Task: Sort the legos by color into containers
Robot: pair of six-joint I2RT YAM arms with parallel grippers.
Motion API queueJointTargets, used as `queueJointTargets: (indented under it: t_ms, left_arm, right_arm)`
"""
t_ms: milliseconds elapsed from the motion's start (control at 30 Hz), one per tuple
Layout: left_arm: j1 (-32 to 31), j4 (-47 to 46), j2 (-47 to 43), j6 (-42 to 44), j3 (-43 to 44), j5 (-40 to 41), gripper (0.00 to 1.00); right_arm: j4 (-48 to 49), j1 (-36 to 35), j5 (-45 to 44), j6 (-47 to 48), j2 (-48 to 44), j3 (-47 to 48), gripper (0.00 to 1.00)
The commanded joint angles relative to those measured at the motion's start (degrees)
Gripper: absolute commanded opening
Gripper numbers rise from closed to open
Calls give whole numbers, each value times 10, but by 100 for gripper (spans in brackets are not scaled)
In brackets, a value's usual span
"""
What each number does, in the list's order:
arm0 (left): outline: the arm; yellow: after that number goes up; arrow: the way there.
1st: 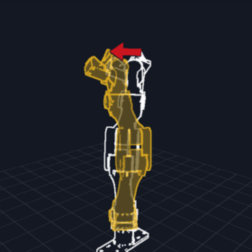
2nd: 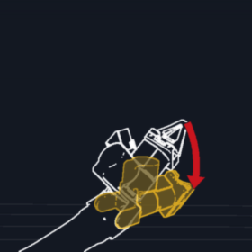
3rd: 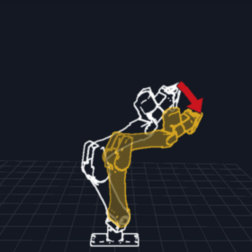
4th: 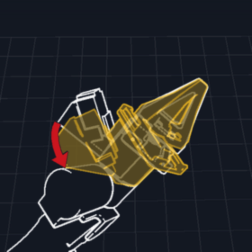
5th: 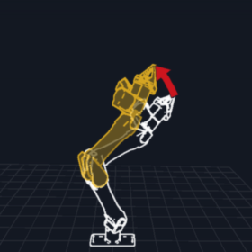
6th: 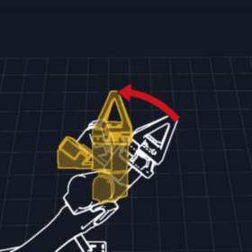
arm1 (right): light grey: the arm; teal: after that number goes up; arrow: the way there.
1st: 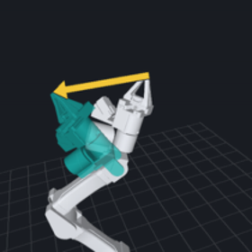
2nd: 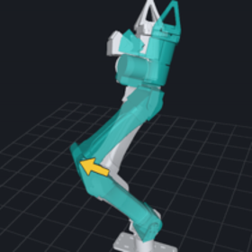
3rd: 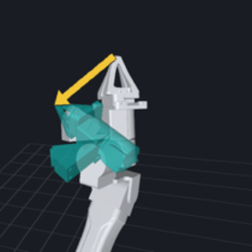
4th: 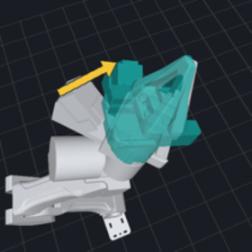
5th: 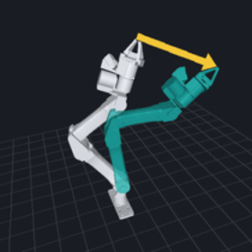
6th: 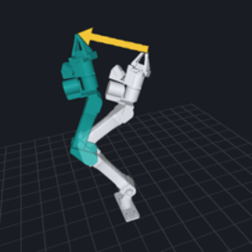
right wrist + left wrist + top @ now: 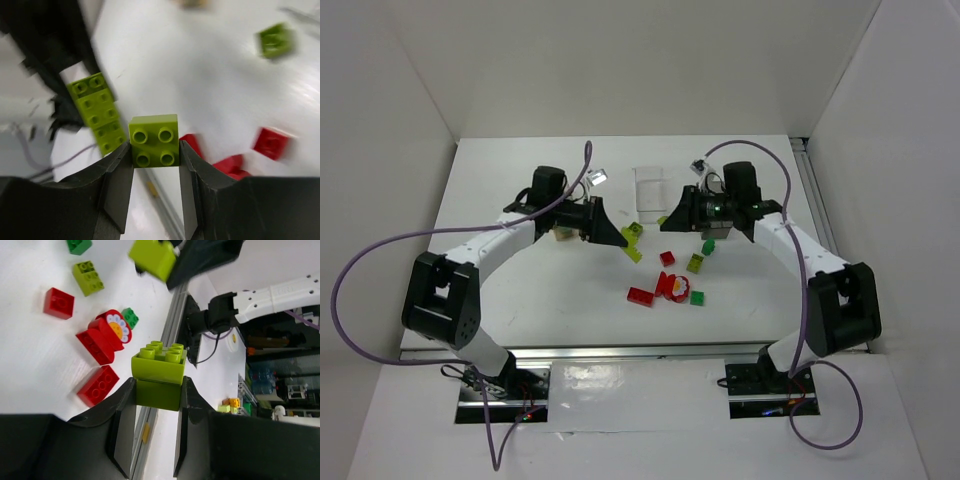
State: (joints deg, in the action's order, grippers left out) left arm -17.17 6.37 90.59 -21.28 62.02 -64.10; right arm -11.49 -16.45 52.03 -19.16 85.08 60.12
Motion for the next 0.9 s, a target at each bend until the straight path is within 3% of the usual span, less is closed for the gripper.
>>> queueJointTargets:
  t_ms: [0, 33, 67, 200, 567, 733, 867]
  left_arm:
    - [1, 7, 0, 7, 10, 15, 0]
    - [1, 14, 10, 7, 18, 33, 0]
    - [-4, 21, 15, 2, 34, 33, 0]
    - [-15, 27, 35, -10, 61, 49, 0]
    - [-22, 32, 57, -16, 92, 47, 0]
    - [-22, 32, 47, -16, 92, 47, 0]
    - [-22, 37, 47, -10, 92, 35, 0]
  right_arm:
    - [-34, 12, -173, -3, -43, 26, 30]
    - [-34, 12, -240, -31, -52, 26, 30]
    - [-46, 12, -367, -46, -52, 32, 30]
    - [-57, 12, -553, -70, -30, 49, 30]
    - [-61, 24, -661, -56, 163, 176, 34]
    - [-65, 24, -681, -50, 191, 210, 77]
    - [-79, 24, -681, -45, 157, 211, 78]
